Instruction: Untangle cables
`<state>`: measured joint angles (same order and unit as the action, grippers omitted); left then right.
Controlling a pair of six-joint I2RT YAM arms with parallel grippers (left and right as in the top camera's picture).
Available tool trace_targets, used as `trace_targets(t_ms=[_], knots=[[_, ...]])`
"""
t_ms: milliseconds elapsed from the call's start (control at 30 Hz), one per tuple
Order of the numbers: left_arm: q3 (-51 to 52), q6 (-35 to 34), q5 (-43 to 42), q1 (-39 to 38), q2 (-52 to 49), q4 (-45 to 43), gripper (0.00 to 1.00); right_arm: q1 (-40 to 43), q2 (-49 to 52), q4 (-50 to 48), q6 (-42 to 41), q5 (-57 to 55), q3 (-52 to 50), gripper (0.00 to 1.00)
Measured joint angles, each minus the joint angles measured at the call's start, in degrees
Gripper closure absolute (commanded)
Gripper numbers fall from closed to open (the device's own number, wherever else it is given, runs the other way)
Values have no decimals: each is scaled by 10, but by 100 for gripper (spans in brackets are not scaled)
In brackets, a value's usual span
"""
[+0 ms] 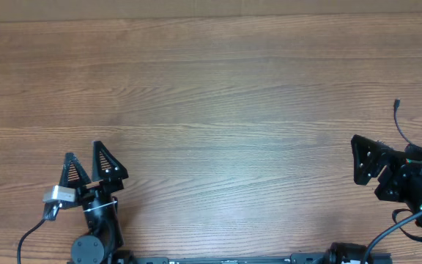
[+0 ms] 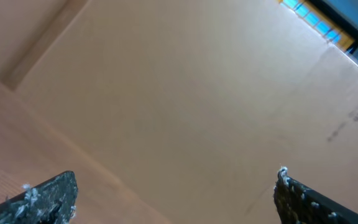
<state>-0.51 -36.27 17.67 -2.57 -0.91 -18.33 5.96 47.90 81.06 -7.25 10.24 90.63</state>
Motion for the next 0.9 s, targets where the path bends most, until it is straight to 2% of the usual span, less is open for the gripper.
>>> trace_targets(t_ms=[233, 367, 500, 767, 900], knots=[[0, 12, 23, 0, 0, 137, 0, 0, 0, 0, 0, 0, 0, 0], [0, 82, 42, 0, 1, 143, 0, 0, 0, 0, 0, 0, 0, 0], [0, 141, 50, 0, 1, 208, 0, 0, 0, 0, 0, 0, 0, 0], [0, 191, 48, 0, 1, 210, 0, 0, 0, 0, 0, 0, 0, 0], [0, 248, 18, 0, 1, 211, 0, 0, 0, 0, 0, 0, 0, 0]])
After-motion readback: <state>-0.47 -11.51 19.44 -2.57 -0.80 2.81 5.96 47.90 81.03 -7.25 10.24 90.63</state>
